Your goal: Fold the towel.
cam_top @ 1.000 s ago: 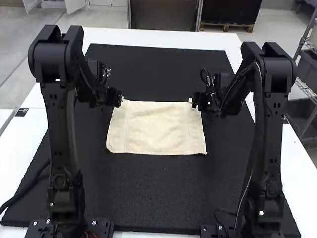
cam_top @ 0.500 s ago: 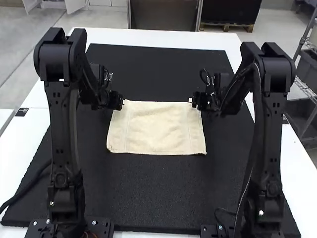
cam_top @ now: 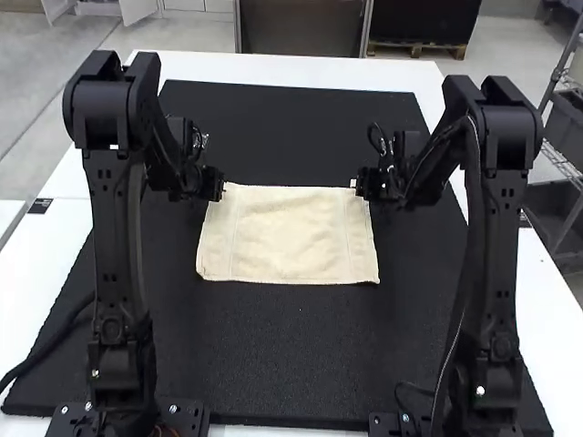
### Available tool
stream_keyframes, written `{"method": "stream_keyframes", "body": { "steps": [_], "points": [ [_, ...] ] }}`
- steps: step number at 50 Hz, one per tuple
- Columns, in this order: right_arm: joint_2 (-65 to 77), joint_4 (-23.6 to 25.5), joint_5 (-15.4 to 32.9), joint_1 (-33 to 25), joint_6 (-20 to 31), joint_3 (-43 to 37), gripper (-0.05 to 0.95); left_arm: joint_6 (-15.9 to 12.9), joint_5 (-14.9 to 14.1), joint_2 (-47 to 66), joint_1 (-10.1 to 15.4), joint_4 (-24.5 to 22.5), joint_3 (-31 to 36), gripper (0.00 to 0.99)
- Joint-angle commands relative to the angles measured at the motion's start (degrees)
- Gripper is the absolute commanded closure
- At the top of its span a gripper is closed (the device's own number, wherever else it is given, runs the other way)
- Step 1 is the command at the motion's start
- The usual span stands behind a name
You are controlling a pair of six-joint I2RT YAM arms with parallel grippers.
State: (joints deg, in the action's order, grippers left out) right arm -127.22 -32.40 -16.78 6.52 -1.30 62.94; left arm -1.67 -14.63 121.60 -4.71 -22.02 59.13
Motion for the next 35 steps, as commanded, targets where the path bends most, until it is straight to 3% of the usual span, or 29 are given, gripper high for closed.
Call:
{"method": "stream_keyframes", "body": {
  "steps": [1, 6, 14, 19, 22, 23, 35],
  "points": [
    [-2.4, 1.1, -1.5, 1.9, -1.2, 0.8, 0.31, 0.0, -1.4, 1.1, 0.3, 0.3, 1.2, 0.395],
    [-2.5, 1.1, -1.7, 2.1, -1.2, 0.7, 0.45, 0.1, -1.5, 1.2, 0.2, 0.8, 1.1, 0.536],
    [-2.5, 0.9, -1.9, 2.3, -1.2, 0.6, 0.67, 0.1, -1.9, 1.2, -0.6, 0.8, 1.0, 0.603],
    [-2.5, 0.9, -2.2, 2.3, -1.2, 0.5, 0.78, 0.1, -2.6, 1.2, -1.2, 0.8, 1.0, 0.789],
    [-2.5, 0.5, -2.6, 2.3, -1.1, 0.3, 0.91, 0.1, -2.9, 1.2, -1.5, 0.6, 0.9, 0.923],
    [-2.5, 0.3, -2.6, 2.3, -1.1, 0.3, 0.92, 0.1, -2.9, 1.1, -1.6, 0.5, 0.8, 0.972],
    [-2.5, -0.6, -2.9, 2.1, -1.2, -0.4, 0.92, 0.0, -3.5, 1.1, -1.7, -0.4, 0.5, 0.969]
  ]
}}
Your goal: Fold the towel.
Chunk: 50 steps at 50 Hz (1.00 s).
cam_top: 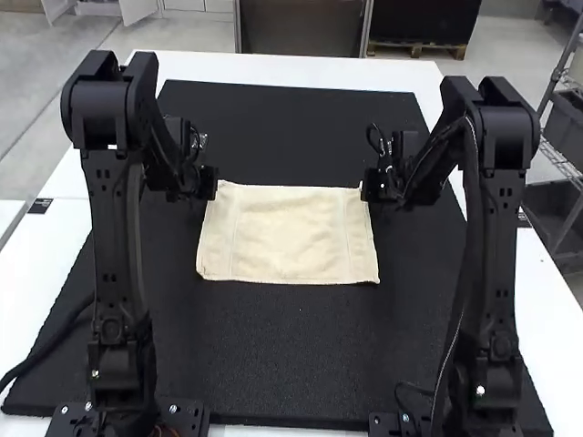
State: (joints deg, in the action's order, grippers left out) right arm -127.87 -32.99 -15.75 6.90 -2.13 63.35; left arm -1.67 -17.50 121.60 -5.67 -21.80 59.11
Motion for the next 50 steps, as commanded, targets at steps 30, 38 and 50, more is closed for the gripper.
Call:
{"method": "stream_keyframes", "body": {
  "steps": [30, 38, 50],
  "points": [
    [3.4, -0.6, -7.2, 0.5, -2.6, -3.7, 0.92, -0.3, -3.2, -3.7, -2.2, 1.8, -0.5, 0.97],
    [5.8, -0.6, -7.8, 0.2, -3.1, -4.9, 0.92, -0.3, -3.9, -6.4, -2.2, 2.1, -1.8, 0.97],
    [9.0, -0.7, -8.4, -0.8, -3.2, -6.5, 0.92, -0.3, -4.7, -9.7, -2.2, 2.7, -3.1, 0.97]
  ]
}}
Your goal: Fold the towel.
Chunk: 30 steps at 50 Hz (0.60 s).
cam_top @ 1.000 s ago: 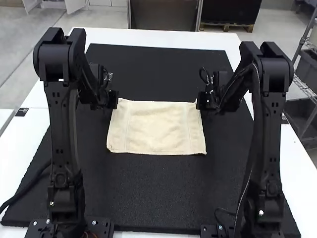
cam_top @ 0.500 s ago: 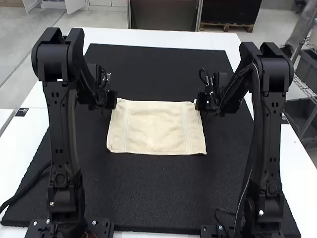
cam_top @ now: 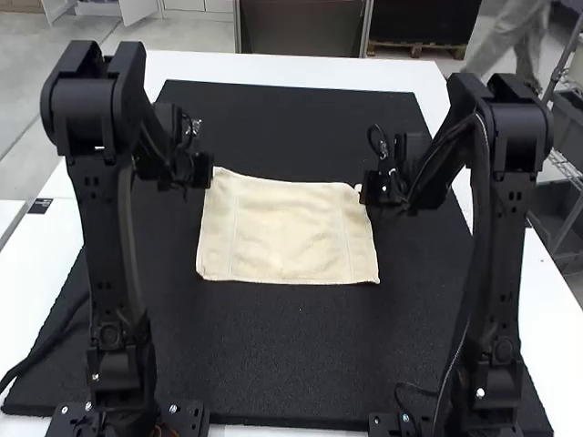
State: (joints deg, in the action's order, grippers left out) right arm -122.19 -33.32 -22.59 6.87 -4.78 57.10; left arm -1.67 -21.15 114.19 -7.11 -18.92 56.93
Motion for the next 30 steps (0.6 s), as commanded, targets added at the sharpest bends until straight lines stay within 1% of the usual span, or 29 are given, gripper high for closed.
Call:
{"method": "stream_keyframes", "body": {
  "steps": [1, 7, 14, 21, 30],
  "points": [
    [3.5, -0.3, -1.6, -1.0, -0.5, -0.3, 0.92, -0.3, -1.2, -2.5, -0.8, -0.2, -1.2, 0.97],
    [4.4, -0.3, -1.9, -1.6, -0.6, -0.7, 0.92, -0.2, -2.1, -3.8, -0.8, 0.0, -2.5, 0.97],
    [6.1, -0.2, -2.8, -1.7, -0.8, -1.3, 0.92, -0.3, -2.2, -5.3, -0.6, 0.1, -4.0, 0.97],
    [8.1, -0.1, -3.3, -1.7, -1.1, -2.1, 0.92, -0.7, -3.0, -7.3, -0.8, 2.0, -5.2, 0.97],
    [10.7, 0.2, -4.0, -1.7, -1.5, -3.4, 0.92, -1.1, -3.0, -10.7, -0.5, 2.1, -6.7, 0.97]
  ]
}}
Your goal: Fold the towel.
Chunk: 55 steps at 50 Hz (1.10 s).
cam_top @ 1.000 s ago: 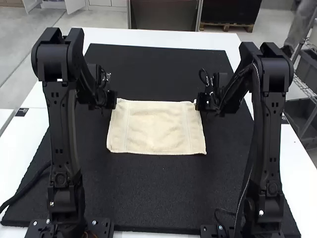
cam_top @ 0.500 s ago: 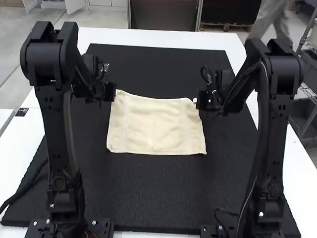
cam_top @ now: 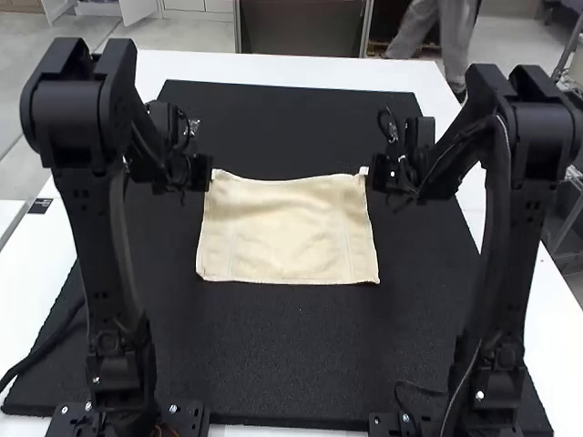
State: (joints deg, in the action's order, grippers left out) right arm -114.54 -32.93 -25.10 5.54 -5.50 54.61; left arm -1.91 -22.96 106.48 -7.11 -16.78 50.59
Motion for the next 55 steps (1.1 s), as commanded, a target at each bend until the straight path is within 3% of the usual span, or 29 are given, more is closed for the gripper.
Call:
{"method": "stream_keyframes", "body": {
  "steps": [1, 13, 41, 55],
  "points": [
    [3.3, -0.2, -1.5, -0.4, -0.8, -1.0, 0.92, -0.7, -1.3, -3.3, -0.5, 0.2, -0.5, 0.97],
    [6.7, 0.3, -2.3, -0.4, -1.6, -3.8, 0.92, -1.3, -2.7, -7.3, -0.7, 3.3, -2.2, 0.97],
    [15.3, 4.1, -4.6, -4.1, -1.8, -8.5, 0.92, -2.0, -2.7, -15.8, -0.8, 5.0, -6.9, 0.97],
    [19.4, 7.0, -5.6, -4.8, -1.8, -10.1, 0.92, -2.1, -3.3, -18.6, -0.8, 8.6, -7.4, 0.97]
  ]
}}
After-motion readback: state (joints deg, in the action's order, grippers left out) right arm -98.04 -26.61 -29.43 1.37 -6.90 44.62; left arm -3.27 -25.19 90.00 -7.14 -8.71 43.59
